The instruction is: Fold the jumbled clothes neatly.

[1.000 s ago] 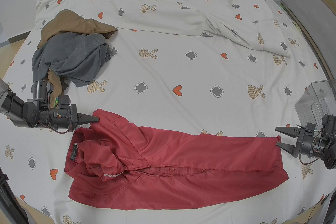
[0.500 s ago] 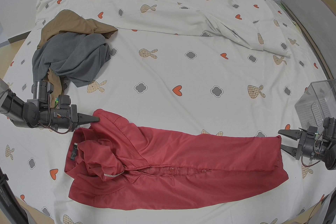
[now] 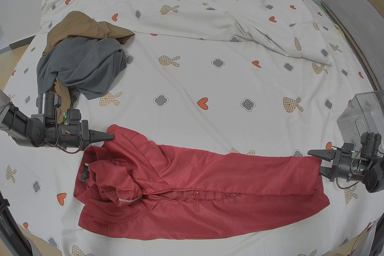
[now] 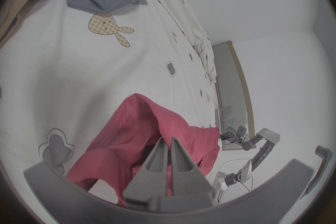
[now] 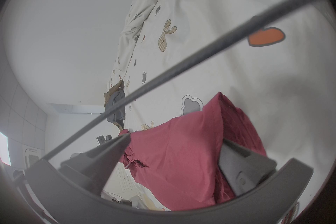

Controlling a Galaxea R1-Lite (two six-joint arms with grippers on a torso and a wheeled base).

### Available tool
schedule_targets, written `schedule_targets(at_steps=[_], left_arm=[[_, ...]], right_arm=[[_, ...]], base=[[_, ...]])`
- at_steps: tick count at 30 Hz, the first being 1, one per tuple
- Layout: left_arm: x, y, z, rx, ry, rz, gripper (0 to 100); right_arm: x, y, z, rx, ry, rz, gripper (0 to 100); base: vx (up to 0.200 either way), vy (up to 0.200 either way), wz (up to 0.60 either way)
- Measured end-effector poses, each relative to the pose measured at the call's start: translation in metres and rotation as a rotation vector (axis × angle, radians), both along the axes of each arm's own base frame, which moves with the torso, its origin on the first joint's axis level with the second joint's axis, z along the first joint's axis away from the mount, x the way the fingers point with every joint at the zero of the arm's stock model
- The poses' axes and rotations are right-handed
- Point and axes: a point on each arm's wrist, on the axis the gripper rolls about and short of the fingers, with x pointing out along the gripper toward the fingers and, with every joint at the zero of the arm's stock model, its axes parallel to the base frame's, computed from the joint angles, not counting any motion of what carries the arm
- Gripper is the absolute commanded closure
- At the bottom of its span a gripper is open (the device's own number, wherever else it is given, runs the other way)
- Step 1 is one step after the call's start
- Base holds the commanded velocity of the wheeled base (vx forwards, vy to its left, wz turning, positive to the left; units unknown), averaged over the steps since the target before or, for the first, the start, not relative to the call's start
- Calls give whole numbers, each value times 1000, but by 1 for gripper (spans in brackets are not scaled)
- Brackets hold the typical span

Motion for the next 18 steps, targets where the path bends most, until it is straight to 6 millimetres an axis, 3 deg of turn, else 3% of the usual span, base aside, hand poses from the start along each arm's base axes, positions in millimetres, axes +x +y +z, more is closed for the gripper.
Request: schedule_targets(at_steps=[9, 18], left_arm=[[0, 0, 0, 0, -1, 0, 100], [0, 2, 0, 0, -1, 6, 100]], right_arm=[[6, -3, 4, -2, -19, -6, 100], [25, -24, 18, 16, -70, -80, 100]], base=[[0, 0, 0], [0, 0, 0]])
